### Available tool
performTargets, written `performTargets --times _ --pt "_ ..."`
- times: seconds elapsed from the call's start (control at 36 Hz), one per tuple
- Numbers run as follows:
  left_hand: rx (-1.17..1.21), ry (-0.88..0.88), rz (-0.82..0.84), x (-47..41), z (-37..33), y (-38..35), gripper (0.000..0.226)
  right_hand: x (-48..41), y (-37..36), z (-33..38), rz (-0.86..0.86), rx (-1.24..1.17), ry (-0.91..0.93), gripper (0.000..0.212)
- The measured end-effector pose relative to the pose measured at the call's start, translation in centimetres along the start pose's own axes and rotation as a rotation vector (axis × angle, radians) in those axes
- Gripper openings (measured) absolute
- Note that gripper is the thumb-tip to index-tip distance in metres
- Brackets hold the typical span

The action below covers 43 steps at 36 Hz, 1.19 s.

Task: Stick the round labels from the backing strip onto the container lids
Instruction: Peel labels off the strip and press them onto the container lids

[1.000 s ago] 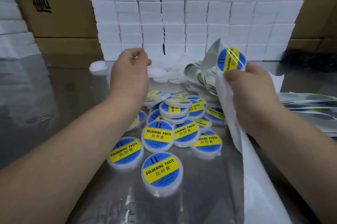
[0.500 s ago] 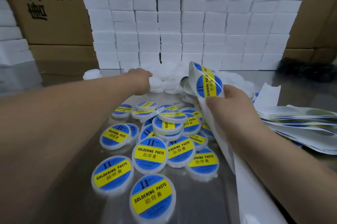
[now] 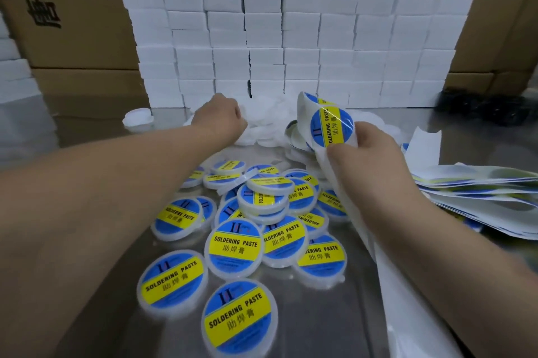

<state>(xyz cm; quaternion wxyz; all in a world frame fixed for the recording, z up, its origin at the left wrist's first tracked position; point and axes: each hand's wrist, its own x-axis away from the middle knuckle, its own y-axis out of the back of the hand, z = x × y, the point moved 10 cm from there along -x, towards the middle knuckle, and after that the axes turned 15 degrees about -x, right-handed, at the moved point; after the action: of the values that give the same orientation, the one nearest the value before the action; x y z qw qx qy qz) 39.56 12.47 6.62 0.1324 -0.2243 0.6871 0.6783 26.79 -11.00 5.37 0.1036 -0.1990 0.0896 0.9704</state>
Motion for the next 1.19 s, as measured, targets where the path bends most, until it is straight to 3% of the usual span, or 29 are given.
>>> performTargets --times 0.06,0.14,0.22,0.31,0.39,0.5,0.64,0.78,1.06,1.19 --pt "0.316 0.128 -0.012 1.1 0.6 1.1 0.011 0.2 -0.4 0.1 0.035 -0.040 0.000 0.011" --pt "0.809 0.343 -0.025 3.6 1.1 2.7 0.020 0.5 -0.7 0.2 0.061 -0.075 -0.004 0.011" --pt "1.334 0.534 0.068 6.8 -0.1 3.3 0.016 0.8 -0.9 0.5 0.066 -0.110 -0.009 0.012" --pt "1.493 0.505 0.160 10.0 -2.8 5.1 0.013 1.1 -1.0 0.7 0.074 -0.121 -0.019 0.015" --pt "1.457 0.350 0.121 12.1 -4.8 7.8 0.020 1.2 -0.9 0.7 0.079 -0.140 -0.021 0.018" --pt "1.055 0.073 -0.140 13.9 -4.7 11.1 0.024 1.2 -0.6 1.0 0.076 -0.134 -0.004 0.020" --pt "0.802 0.020 -0.177 14.7 -3.8 9.9 0.019 1.5 -1.4 1.5 0.140 -0.177 0.003 0.016" --pt "0.668 -0.146 -0.227 15.4 -4.6 11.0 0.019 2.0 -2.9 2.0 0.281 -0.263 -0.007 0.031" --pt "0.443 -0.163 -0.268 16.0 -5.0 11.6 0.030 3.5 -4.5 3.5 0.503 -0.430 0.034 0.039" --pt "0.412 -0.185 -0.267 16.1 -5.3 11.6 0.033 2.9 -4.1 2.8 0.439 -0.343 0.050 0.031"
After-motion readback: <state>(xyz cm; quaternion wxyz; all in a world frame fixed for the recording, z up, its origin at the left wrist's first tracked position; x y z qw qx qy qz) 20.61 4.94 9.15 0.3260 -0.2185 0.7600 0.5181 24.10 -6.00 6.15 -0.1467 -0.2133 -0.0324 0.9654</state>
